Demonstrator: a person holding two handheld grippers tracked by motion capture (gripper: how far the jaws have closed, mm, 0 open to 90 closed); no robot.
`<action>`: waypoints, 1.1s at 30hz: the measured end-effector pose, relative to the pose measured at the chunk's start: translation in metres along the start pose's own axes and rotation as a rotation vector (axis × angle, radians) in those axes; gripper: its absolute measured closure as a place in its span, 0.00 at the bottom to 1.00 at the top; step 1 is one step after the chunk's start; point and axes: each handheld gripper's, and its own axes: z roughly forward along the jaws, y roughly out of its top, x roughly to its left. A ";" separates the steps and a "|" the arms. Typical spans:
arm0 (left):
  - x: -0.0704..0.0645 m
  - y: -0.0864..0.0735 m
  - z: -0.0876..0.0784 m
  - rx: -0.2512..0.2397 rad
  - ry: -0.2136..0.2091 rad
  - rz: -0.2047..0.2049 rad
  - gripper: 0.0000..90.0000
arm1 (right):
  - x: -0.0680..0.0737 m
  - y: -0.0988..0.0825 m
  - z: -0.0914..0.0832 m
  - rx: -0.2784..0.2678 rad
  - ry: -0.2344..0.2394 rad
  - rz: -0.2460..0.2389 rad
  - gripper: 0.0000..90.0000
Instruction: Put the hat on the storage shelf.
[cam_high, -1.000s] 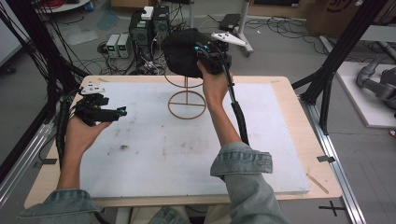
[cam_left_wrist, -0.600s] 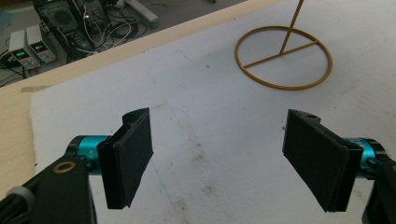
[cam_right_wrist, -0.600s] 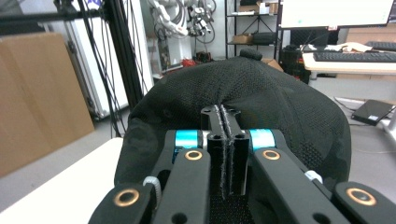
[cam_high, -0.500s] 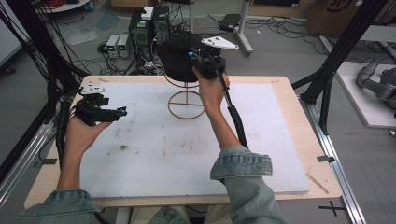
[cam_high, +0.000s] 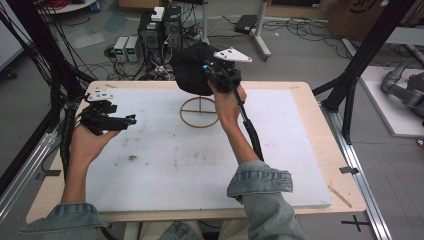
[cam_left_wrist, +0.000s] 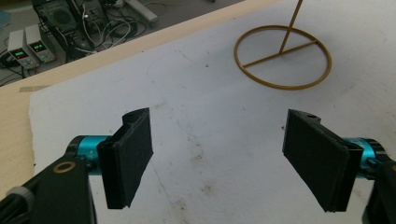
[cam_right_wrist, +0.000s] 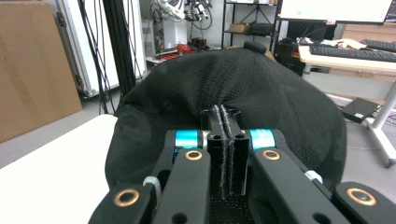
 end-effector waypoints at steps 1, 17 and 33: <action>0.000 0.000 0.000 0.004 -0.001 0.003 0.27 | 0.000 -0.001 0.000 0.003 0.000 -0.004 1.00; 0.000 0.000 0.000 0.004 0.001 0.005 0.27 | -0.001 -0.006 -0.002 -0.005 -0.002 -0.026 0.95; -0.002 0.000 0.002 0.008 0.004 0.010 0.27 | -0.009 -0.002 -0.010 -0.003 0.004 -0.005 0.77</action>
